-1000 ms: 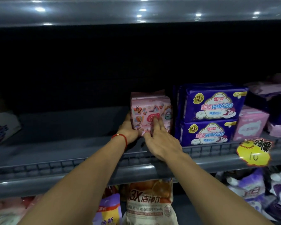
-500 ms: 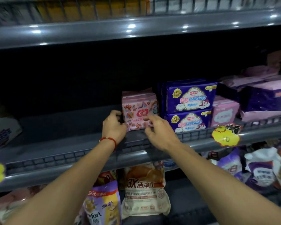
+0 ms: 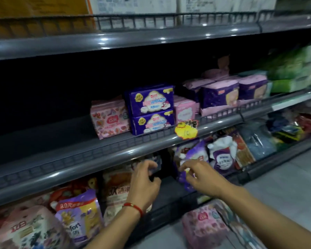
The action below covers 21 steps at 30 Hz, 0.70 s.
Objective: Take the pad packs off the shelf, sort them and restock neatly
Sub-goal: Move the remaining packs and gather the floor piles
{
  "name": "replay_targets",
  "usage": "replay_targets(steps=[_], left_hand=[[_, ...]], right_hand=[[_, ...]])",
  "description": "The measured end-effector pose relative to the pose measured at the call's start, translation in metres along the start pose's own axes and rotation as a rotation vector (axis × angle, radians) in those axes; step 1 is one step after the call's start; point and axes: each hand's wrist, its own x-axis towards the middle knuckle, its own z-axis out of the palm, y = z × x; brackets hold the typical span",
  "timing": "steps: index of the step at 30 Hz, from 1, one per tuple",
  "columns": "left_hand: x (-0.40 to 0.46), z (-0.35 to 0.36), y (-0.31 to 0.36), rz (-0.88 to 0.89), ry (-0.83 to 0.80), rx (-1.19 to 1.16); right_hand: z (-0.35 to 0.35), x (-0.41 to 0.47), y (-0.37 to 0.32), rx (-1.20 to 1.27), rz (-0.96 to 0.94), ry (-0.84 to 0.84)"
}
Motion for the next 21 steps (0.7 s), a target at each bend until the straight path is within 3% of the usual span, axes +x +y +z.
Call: replay_targets(steps=[6, 12, 16, 21], left_hand=[[-0.012, 0.072, 0.001, -0.073, -0.611, 0.309], [-0.005, 0.148, -0.02, -0.07, -0.982, 0.523], [0.007, 0.2, -0.05, -0.057, -1.164, 0.644], [0.0, 0.265, -0.087, 0.014, -1.194, 0.82]], right_hand=[[-0.006, -0.064, 0.099, -0.012, 0.344, -0.146], [0.011, -0.1, 0.17, -0.149, 0.624, -0.487], [0.042, -0.101, 0.205, -0.199, 0.727, -0.661], [0.081, -0.085, 0.223, -0.18, 0.722, -0.652]])
